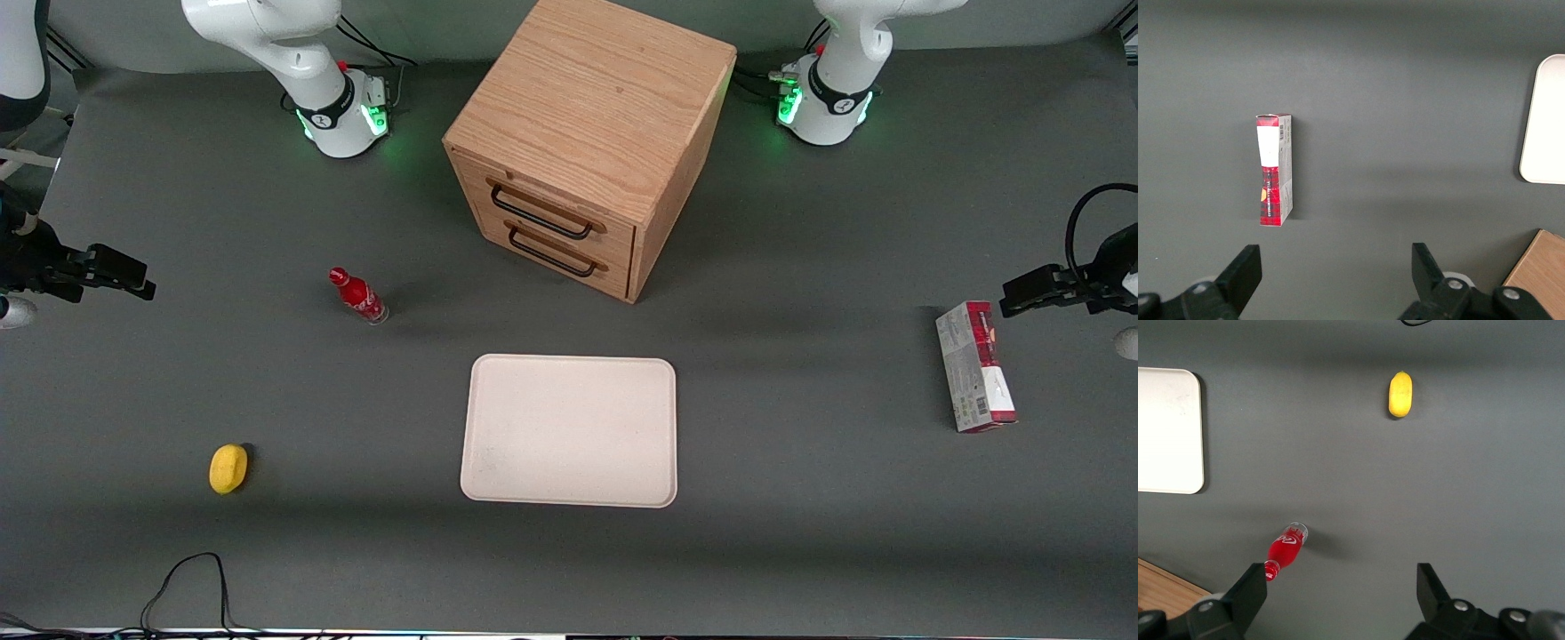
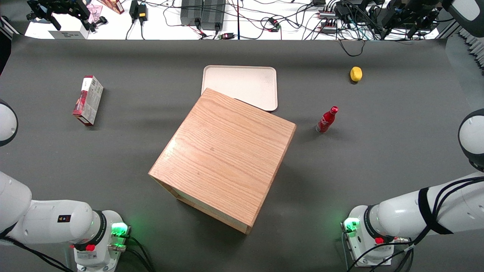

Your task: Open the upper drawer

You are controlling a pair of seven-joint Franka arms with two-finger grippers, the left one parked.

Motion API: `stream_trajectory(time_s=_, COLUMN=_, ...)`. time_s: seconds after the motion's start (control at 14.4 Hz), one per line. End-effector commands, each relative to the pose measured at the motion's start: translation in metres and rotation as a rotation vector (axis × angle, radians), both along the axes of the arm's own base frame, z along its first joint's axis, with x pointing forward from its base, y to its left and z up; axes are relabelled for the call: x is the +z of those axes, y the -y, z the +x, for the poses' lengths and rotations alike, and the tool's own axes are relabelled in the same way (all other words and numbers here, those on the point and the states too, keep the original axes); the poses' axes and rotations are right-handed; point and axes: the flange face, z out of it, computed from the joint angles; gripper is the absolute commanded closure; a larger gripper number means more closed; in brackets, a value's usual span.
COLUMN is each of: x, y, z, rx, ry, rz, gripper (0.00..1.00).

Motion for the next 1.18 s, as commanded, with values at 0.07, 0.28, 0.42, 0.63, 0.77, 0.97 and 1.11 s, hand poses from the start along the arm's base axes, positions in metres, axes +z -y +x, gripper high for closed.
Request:
stream_trajectory(time_s=0.07, x=0.002, y=-0.039, z=0.006, rx=0.04, ry=0.006, rz=-0.008, gripper=0.0)
stream_trajectory(time_s=0.28, x=-0.004, y=-0.101, z=0.014, rx=0.144, ry=0.004, rz=-0.011, gripper=0.0)
stream_trajectory(time_s=0.42, x=-0.005, y=-0.151, z=0.012, rx=0.229, ry=0.007, rz=-0.01, gripper=0.0)
stream_trajectory(time_s=0.63, x=-0.007, y=-0.231, z=-0.009, rx=0.376, ry=0.005, rz=-0.012, gripper=0.0)
stream_trajectory(time_s=0.77, x=-0.016, y=-0.285, z=-0.027, rx=0.468, ry=-0.009, rz=-0.015, gripper=0.0)
stream_trajectory(time_s=0.97, x=-0.031, y=-0.349, z=-0.053, rx=0.58, ry=-0.028, rz=-0.024, gripper=0.0)
stream_trajectory(time_s=1.11, x=-0.043, y=-0.386, z=-0.071, rx=0.644, ry=-0.047, rz=-0.019, gripper=0.0)
